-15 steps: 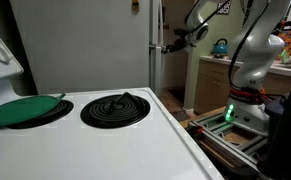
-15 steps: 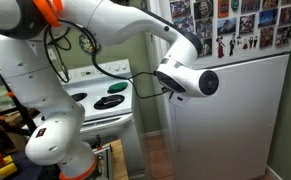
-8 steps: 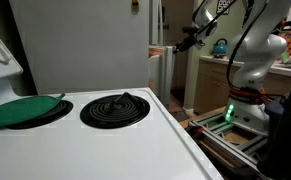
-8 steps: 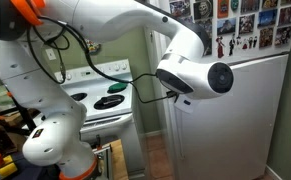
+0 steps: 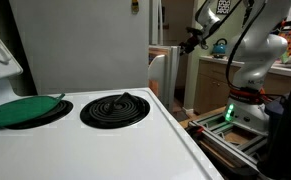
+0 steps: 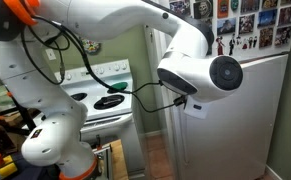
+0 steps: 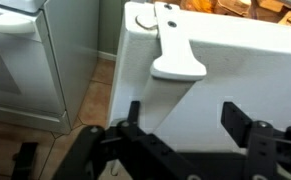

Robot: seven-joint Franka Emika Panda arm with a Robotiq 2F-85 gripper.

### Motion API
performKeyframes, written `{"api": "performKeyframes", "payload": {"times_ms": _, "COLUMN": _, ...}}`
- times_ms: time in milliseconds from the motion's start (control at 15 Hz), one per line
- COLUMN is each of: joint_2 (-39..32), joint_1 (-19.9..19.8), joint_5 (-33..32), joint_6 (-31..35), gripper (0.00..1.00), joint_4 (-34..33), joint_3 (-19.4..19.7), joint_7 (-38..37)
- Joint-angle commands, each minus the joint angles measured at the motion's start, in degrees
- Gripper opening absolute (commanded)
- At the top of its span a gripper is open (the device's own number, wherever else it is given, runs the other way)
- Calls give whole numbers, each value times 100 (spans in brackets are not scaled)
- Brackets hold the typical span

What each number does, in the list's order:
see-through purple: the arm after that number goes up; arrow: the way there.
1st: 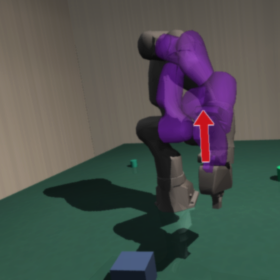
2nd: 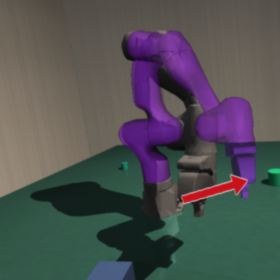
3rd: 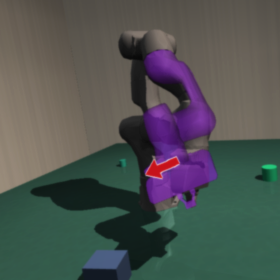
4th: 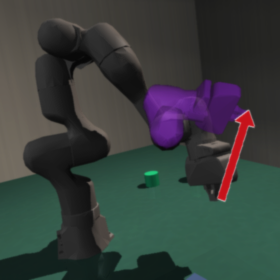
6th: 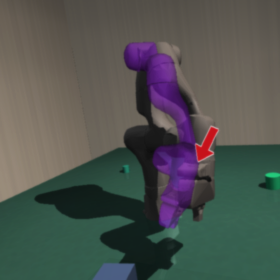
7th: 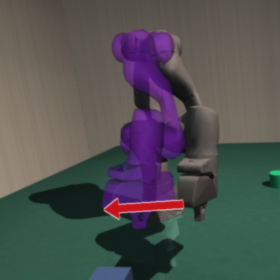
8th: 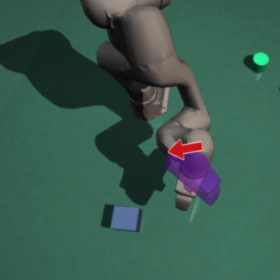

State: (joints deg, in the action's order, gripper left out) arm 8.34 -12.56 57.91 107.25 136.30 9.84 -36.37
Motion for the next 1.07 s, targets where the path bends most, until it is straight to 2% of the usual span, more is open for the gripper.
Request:
{"api": "performKeyframes", "payload": {"times_ms": 0, "joint_2": 56, "joint_1": -8, "joint_5": 235, "joint_6": 319, "gripper": 100, "joint_4": 55, "joint_3": 20, "joint_7": 298}}
{"api": "performKeyframes", "payload": {"times_ms": 200, "joint_2": 66, "joint_1": -30, "joint_5": 278, "joint_6": 443, "gripper": 100, "joint_4": 62, "joint_3": 33, "joint_7": 369}}
{"api": "performKeyframes", "payload": {"times_ms": 467, "joint_2": 500, "joint_1": -170, "joint_5": -265, "joint_6": 1031, "gripper": 100, "joint_4": 138, "joint_3": 66, "joint_7": 348}}
{"api": "performKeyframes", "payload": {"times_ms": 667, "joint_2": 1068, "joint_1": -297, "joint_5": -1032, "joint_6": 1127, "gripper": 100, "joint_4": 138, "joint_3": 34, "joint_7": 397}}
{"api": "performKeyframes", "payload": {"times_ms": 1000, "joint_2": 1957, "joint_1": -308, "joint_5": -2515, "joint_6": 442, "gripper": 100, "joint_4": -72, "joint_3": -248, "joint_7": 221}}
